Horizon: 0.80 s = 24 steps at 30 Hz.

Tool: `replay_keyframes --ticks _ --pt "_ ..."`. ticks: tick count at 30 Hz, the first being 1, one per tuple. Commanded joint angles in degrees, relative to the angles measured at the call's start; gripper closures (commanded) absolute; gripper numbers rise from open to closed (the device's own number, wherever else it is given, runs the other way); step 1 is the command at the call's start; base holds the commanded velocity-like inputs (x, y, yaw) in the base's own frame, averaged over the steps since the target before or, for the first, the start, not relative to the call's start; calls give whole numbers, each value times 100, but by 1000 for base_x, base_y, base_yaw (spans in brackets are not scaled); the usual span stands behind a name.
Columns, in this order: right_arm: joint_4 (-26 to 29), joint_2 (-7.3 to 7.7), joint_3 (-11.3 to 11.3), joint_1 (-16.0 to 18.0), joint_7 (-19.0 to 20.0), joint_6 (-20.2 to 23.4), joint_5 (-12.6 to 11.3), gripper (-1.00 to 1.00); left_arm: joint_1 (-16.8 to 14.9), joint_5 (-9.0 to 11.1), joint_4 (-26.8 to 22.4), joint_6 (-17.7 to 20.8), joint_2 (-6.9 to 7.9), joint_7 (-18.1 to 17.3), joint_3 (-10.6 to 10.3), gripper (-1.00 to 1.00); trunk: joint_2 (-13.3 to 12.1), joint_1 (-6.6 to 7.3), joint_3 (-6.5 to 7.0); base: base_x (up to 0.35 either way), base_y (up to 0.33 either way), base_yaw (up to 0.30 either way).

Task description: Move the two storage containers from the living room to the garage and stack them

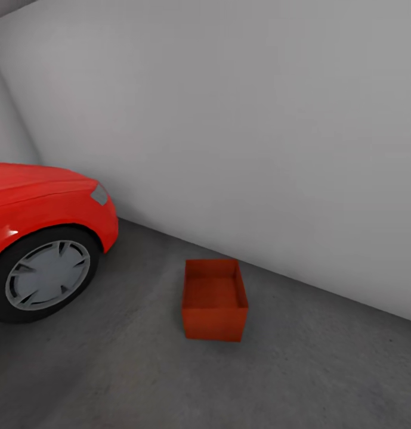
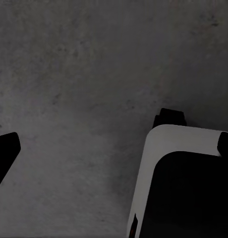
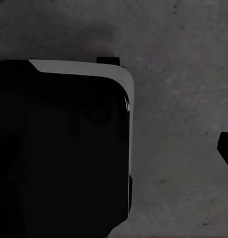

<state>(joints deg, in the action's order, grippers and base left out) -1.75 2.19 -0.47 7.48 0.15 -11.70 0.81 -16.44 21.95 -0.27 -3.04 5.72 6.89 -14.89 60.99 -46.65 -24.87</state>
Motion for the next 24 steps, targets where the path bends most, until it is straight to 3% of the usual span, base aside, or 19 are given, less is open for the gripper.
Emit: replay_keyframes --ticks 1,24 --pt "-19 2 -6 8 12 -35 8 -100 -4 46 1 -12 0 14 -49 -100 3 0 4 0 0 0" --pt "-19 5 -6 8 73 -87 16 -100 -4 46 1 -12 0 14 -49 -100 3 0 216 0 0 0"
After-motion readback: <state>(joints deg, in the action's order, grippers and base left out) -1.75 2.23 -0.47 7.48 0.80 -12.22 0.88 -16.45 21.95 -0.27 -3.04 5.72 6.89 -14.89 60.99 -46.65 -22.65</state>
